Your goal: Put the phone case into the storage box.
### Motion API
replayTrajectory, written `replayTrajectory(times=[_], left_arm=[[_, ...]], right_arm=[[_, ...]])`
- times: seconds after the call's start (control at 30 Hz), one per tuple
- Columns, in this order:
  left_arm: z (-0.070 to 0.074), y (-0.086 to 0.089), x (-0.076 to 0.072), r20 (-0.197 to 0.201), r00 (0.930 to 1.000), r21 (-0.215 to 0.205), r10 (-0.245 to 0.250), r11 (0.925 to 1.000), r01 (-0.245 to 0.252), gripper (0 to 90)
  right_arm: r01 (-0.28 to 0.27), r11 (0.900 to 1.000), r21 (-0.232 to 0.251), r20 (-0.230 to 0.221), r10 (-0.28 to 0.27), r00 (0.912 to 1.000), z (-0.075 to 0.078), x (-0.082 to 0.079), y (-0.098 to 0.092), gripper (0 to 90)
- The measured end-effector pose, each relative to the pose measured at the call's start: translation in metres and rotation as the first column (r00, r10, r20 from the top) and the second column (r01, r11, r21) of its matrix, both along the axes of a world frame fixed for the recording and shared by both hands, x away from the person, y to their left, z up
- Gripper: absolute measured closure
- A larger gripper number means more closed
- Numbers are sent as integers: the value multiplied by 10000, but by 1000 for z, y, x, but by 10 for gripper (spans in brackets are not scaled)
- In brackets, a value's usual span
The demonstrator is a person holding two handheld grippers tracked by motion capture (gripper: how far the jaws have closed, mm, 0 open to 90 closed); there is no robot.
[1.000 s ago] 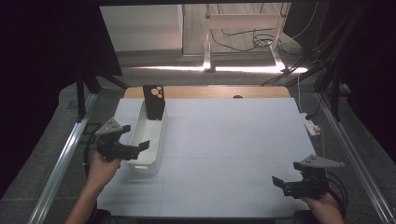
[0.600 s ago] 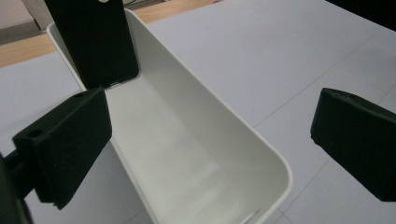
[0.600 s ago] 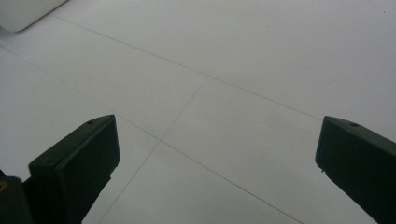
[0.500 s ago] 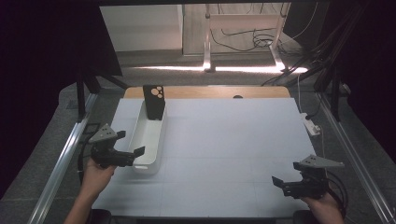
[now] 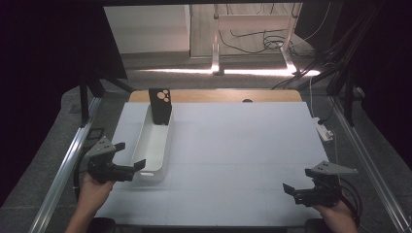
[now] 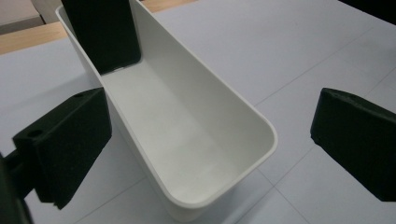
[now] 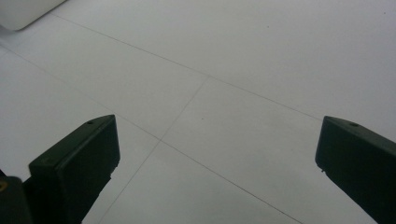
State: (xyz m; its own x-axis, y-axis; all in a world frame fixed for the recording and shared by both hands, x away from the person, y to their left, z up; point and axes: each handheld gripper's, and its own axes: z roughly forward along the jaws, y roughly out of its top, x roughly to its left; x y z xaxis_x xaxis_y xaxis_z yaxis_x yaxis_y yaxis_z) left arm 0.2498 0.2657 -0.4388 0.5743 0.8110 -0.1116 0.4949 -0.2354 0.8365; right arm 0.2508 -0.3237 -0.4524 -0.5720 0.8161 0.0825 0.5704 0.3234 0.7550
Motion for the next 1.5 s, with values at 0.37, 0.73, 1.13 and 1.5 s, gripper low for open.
replayTrajectory(times=[0.37, 0.73, 1.13, 1.5], left_arm=[[-2, 3, -13, -43, 10000, 39, 77, 10000, -77, 0], [-7, 9, -25, -126, 9996, 50, 256, 9997, -255, 0], [-11, 12, -36, -223, 9992, 219, 341, 9992, -336, 0], [-17, 15, -46, -403, 9983, 285, 410, 9988, -399, 0]], right_arm=[[-31, 10000, -14, 24, 31, 10000, 0, 0, 0, 0], [-62, 10000, -42, 39, 62, 10000, 0, 0, 1, 0], [-72, 10000, -46, 44, 72, 10000, 0, 0, 1, 0], [-88, 9999, -68, 41, 89, 10000, 0, 0, 1, 0]])
